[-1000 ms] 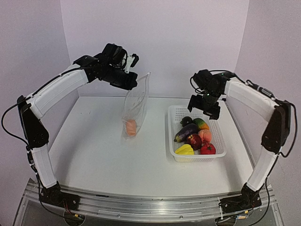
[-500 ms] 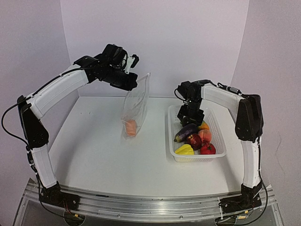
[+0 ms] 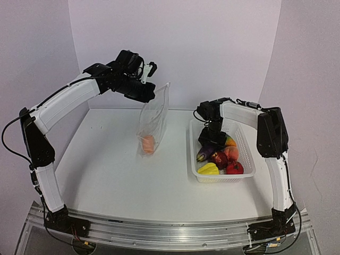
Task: Place the food in the zip-top bag and seal the zipper
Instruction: Pick up the fake vegetable from the bin, then place the fake vegetable in the zipper food storage bag.
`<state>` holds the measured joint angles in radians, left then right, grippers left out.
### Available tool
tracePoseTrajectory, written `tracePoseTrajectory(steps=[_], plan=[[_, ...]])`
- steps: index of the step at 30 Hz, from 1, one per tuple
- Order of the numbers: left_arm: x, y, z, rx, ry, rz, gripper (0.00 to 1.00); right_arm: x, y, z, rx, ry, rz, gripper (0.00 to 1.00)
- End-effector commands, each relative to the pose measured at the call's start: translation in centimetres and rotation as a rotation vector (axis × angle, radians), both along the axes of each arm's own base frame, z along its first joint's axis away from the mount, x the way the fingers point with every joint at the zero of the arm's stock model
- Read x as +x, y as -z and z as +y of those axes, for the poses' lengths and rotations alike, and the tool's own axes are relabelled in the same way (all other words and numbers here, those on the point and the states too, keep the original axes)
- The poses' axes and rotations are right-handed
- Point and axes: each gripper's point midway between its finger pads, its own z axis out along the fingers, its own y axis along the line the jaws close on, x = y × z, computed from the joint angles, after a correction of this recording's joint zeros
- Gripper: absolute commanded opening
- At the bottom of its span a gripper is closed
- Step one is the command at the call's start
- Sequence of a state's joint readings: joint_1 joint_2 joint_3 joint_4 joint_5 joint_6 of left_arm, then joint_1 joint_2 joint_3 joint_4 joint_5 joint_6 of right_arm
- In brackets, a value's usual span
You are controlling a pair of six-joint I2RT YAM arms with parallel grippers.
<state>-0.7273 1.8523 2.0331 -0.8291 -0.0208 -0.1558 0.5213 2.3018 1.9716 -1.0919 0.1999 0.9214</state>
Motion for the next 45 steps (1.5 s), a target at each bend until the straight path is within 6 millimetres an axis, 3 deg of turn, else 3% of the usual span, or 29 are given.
tracePoseTrajectory(steps=[1, 5, 9, 13, 18, 20, 22, 24, 25, 26, 29, 35, 39, 45], plan=[[-0.5, -3.3, 0.7, -0.051, 0.002, -0.066, 0.0, 0.1, 0.4, 0.9, 0.037, -0.005, 0.023, 0.58], [-0.6, -3.4, 0.8, -0.047, 0.001, -0.07, 0.0, 0.6, -1.9, 0.7, 0.03, -0.028, -0.034, 0.42], [-0.4, -3.3, 0.7, -0.046, 0.001, -0.071, 0.0, 1.6, -6.0, 1.1, 0.069, -0.06, -0.125, 0.29], [-0.4, -3.3, 0.7, -0.043, 0.002, -0.072, 0.0, 2.2, -12.3, 1.4, 0.125, -0.097, -0.257, 0.22], [-0.3, -3.6, 0.6, -0.044, 0.006, -0.084, 0.0, 1.8, -22.5, 0.3, 0.13, -0.16, -0.51, 0.18], [-0.3, -3.6, 0.5, -0.047, 0.01, -0.082, 0.0, 1.3, -27.1, 0.8, 0.132, -0.208, -0.651, 0.15], [-0.3, -3.5, 0.4, -0.05, 0.014, -0.079, 0.0, 0.3, -31.7, 2.6, 0.148, -0.282, -0.82, 0.07], [-0.3, -3.4, 0.3, -0.05, 0.015, -0.073, 0.0, -0.9, -36.1, 6.2, 0.185, -0.387, -1.036, 0.0], [-0.3, -3.4, 0.2, -0.052, 0.016, -0.072, 0.0, -1.6, -37.1, 8.0, 0.206, -0.44, -1.118, 0.0], [-0.3, -3.4, 0.2, -0.053, 0.016, -0.069, 0.0, -2.8, -39.9, 10.1, 0.282, -0.47, -1.247, 0.0], [-0.3, -3.6, 0.1, -0.062, 0.016, -0.068, 0.0, -5.0, -42.5, 15.0, 0.479, -0.523, -1.459, 0.0], [-1.0, -4.3, -0.5, -0.103, 0.049, -0.052, 0.0, -8.0, -44.0, 23.3, 0.603, -0.779, -1.667, 0.0], [-1.3, -4.9, -0.5, -0.138, 0.06, -0.034, 0.0, -7.7, -43.0, 24.1, 0.573, -0.782, -1.733, 0.0], [-2.4, -6.4, -0.9, -0.233, 0.105, 0.025, 0.0, -6.8, -38.8, 23.8, 0.437, -0.811, -1.719, 0.0]])
